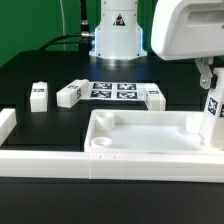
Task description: Assemble desk
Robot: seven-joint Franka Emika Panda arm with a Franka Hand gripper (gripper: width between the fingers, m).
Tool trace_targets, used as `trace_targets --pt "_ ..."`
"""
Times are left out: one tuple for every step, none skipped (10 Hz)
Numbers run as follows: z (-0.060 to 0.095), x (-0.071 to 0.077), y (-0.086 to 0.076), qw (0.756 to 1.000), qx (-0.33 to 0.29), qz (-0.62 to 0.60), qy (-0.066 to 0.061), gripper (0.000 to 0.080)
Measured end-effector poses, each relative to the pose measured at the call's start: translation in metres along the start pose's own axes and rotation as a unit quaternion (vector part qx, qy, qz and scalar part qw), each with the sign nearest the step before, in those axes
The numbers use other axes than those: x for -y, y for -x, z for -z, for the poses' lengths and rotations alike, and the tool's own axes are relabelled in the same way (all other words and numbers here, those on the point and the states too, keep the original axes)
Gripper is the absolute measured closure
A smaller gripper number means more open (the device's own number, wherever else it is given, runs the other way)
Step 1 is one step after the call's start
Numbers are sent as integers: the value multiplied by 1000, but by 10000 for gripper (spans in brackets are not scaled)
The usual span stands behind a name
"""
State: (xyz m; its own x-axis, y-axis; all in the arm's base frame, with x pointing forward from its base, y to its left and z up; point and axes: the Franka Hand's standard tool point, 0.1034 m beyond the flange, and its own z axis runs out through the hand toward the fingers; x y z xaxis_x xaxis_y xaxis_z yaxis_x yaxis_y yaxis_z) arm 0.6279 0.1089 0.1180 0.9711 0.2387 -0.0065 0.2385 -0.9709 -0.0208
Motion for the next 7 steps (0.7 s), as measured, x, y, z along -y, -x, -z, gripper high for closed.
trace_targets --pt "0 0 0 1000 0 0 0 502" --pt "0 0 0 1000 0 -25 -1 502" --pt "0 0 0 998 0 -60 -2 502" --pt "0 0 0 996 0 -87 -3 502" --pt "0 0 0 994 1 -113 -4 502" --pt "-1 0 1 990 1 -138 -7 502" --pt "-1 -1 1 980 0 -199 -16 502"
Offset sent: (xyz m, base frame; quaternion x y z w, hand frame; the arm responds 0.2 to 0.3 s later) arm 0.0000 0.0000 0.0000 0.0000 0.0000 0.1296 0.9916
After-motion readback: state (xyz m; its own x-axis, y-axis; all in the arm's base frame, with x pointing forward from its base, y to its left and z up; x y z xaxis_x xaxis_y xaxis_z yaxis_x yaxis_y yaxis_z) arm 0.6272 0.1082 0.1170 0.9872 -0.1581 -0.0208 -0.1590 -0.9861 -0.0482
